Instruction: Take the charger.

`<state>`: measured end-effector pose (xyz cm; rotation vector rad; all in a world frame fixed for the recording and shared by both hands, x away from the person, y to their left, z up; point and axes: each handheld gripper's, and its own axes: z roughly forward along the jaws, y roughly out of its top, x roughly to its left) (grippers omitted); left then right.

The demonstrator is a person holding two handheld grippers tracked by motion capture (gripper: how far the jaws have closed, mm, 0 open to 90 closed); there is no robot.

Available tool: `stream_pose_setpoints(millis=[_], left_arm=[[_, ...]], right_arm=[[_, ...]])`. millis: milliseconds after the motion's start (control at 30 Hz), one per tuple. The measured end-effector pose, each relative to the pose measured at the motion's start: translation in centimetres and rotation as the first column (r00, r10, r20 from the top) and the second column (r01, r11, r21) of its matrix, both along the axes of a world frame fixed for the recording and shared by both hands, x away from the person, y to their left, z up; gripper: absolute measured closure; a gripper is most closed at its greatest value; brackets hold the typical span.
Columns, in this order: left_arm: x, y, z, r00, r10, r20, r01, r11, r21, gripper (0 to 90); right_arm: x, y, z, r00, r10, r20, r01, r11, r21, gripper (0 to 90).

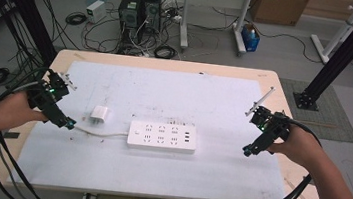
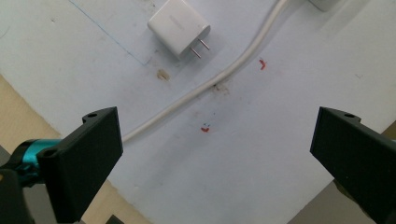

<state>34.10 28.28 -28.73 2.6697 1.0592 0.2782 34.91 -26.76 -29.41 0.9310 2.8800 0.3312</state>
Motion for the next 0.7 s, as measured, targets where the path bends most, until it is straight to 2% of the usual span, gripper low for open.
stream_pose_setpoints(millis=[100, 133, 267, 300, 467, 500, 567, 600, 633, 667, 700], left_arm=[[0.2, 0.0, -0.1, 0.9998, 0.021, 0.005, -0.021, 0.9997, -0.015, 2.3], [0.4, 0.0, -0.1, 0.9988, 0.049, -0.001, -0.049, 0.9984, -0.029, 2.3], [0.8, 0.1, -0.2, 0.9966, 0.077, -0.028, -0.078, 0.9959, -0.045, 2.3], [1.0, 0.0, -0.3, 0.9949, 0.097, -0.03, -0.098, 0.9935, -0.057, 2.3], [1.6, -0.4, -0.8, 0.9921, 0.116, -0.049, -0.118, 0.9916, -0.054, 2.3], [2.2, -1.0, -1.4, 0.9889, 0.133, -0.067, -0.137, 0.9888, -0.06, 2.3], [2.5, -1.1, -1.6, 0.987, 0.15, -0.058, -0.153, 0.9861, -0.064, 2.3], [2.7, -1.2, -1.7, 0.9829, 0.178, -0.047, -0.182, 0.9804, -0.076, 2.3], [3.1, -1.3, -1.9, 0.9718, 0.235, -0.022, -0.236, 0.9673, -0.094, 2.3], [3.1, -1.3, -1.9, 0.9718, 0.235, -0.022, -0.236, 0.9673, -0.094, 2.3], [3.4, -1.5, -2.3, 0.9621, 0.273, 0.011, -0.27, 0.9565, -0.111, 2.4]], right_arm=[[-0.1, 0.0, 0.1, 0.9999, -0.016, 0.0, 0.016, 1.0, 0.003, 3.7], [-0.1, 0.0, 0.0, 0.9998, -0.018, 0.002, 0.018, 1.0, 0.005, 3.7], [0.1, 0.0, 0.0, 0.9998, -0.018, 0.004, 0.018, 1.0, 0.009, 3.8], [0.1, 0.1, 0.0, 0.9997, -0.024, 0.003, 0.024, 1.0, 0.014, 3.7], [0.5, 0.1, 0.0, 0.9996, -0.026, 0.006, 0.026, 0.999, 0.019, 3.8], [0.7, 0.2, -0.1, 0.9997, -0.025, 0.006, 0.025, 1.0, 0.013, 3.7], [0.7, 0.2, -0.1, 0.9997, -0.022, 0.008, 0.022, 1.0, 0.016, 3.7], [0.8, 0.3, -0.1, 0.9998, -0.02, 0.006, 0.02, 1.0, 0.018, 3.8], [0.8, 0.3, -0.2, 0.9997, -0.024, 0.007, 0.023, 1.0, 0.017, 3.8], [0.8, 0.3, -0.2, 0.9997, -0.024, 0.007, 0.023, 1.0, 0.017, 3.8], [1.0, 0.4, -0.3, 0.9997, -0.023, 0.006, 0.022, 1.0, 0.017, 3.8]])
